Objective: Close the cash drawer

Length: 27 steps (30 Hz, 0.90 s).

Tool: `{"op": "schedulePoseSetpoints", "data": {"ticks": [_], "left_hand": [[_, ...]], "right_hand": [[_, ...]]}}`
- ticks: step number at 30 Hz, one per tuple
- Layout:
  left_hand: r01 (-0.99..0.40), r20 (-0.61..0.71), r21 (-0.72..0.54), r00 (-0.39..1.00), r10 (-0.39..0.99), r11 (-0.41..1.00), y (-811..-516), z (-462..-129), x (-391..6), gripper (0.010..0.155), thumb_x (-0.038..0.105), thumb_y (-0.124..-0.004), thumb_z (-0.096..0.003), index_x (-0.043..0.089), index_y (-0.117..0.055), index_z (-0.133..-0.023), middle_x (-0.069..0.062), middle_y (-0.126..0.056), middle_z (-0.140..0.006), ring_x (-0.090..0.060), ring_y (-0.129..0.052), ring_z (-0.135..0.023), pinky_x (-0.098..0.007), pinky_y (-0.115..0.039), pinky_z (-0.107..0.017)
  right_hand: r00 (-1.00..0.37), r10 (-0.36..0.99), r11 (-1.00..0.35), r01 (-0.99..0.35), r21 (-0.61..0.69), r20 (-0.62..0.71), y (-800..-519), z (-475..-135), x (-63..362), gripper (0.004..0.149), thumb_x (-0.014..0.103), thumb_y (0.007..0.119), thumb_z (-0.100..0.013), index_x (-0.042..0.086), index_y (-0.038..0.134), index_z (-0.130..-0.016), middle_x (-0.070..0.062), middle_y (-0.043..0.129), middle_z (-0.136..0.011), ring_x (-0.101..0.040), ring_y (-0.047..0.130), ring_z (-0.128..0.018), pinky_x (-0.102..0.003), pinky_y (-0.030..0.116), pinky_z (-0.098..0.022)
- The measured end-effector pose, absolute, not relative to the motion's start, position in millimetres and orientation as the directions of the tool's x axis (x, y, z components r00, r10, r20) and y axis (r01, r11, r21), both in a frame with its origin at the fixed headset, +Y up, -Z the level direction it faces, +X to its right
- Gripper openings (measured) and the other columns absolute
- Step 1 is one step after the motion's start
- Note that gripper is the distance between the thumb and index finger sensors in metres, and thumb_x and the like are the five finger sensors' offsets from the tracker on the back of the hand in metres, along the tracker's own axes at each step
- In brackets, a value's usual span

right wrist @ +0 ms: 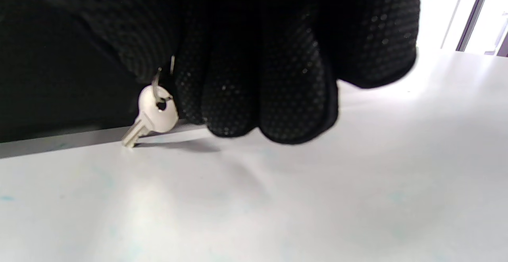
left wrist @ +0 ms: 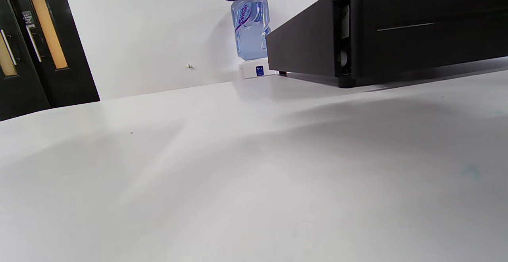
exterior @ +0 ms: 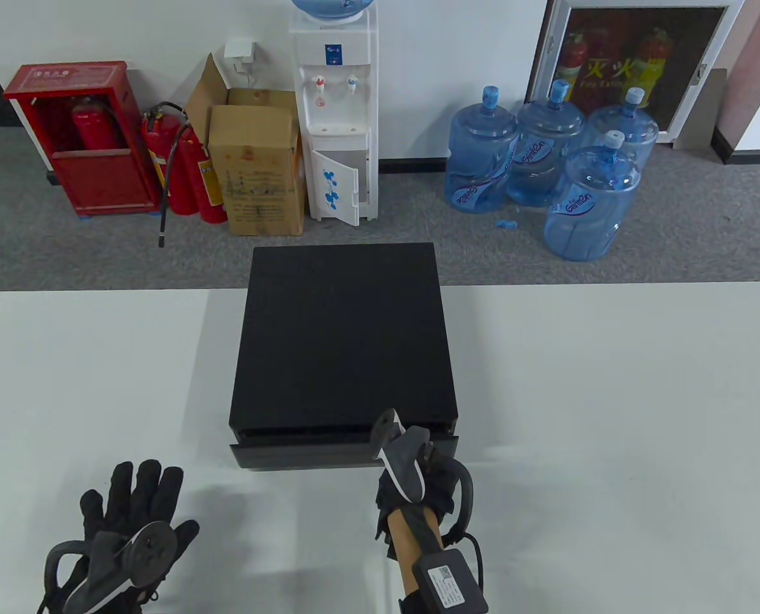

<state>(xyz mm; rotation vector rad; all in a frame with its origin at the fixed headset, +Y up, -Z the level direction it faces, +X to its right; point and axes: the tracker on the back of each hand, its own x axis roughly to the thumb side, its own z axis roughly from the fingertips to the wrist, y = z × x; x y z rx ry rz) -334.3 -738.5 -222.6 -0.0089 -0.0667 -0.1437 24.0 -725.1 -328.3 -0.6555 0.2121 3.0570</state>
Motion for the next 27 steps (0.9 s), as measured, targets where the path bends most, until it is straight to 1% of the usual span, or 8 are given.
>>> {"op": "schedulePoseSetpoints", "data": {"ticks": [14, 27], "left_hand": [[0.155, 0.066, -0.008, 0.986, -0.155, 0.988, -738.3, -222.3, -336.5, 0.081, 0.069, -0.044, -0.05, 0.031, -0.024, -0.119, -0.011, -0.034, -0.13, -0.045, -0.029, -0.12, -0.074, -0.034, -0.076], [0.149, 0.083, -0.015, 0.986, -0.147, 0.989, -739.9, -222.0, -332.7, 0.081, 0.069, -0.045, -0.05, 0.031, -0.024, -0.119, -0.01, -0.034, -0.13, -0.045, -0.029, -0.12, -0.074, -0.034, -0.076]], "right_hand": [[-0.897, -0.014, -0.991, -0.047, 0.126, -0.442, -721.7, -341.2, 22.2, 0.042, 0.051, 0.082, -0.041, 0.021, 0.1, -0.064, 0.0, 0.107, -0.06, -0.016, 0.108, -0.045, -0.042, 0.091, -0.043], [-0.886, -0.012, -0.987, -0.063, 0.145, -0.463, -718.5, -343.3, 21.4, 0.043, 0.05, 0.083, -0.04, 0.019, 0.101, -0.064, -0.001, 0.107, -0.06, -0.017, 0.109, -0.045, -0.042, 0.091, -0.043]]}}
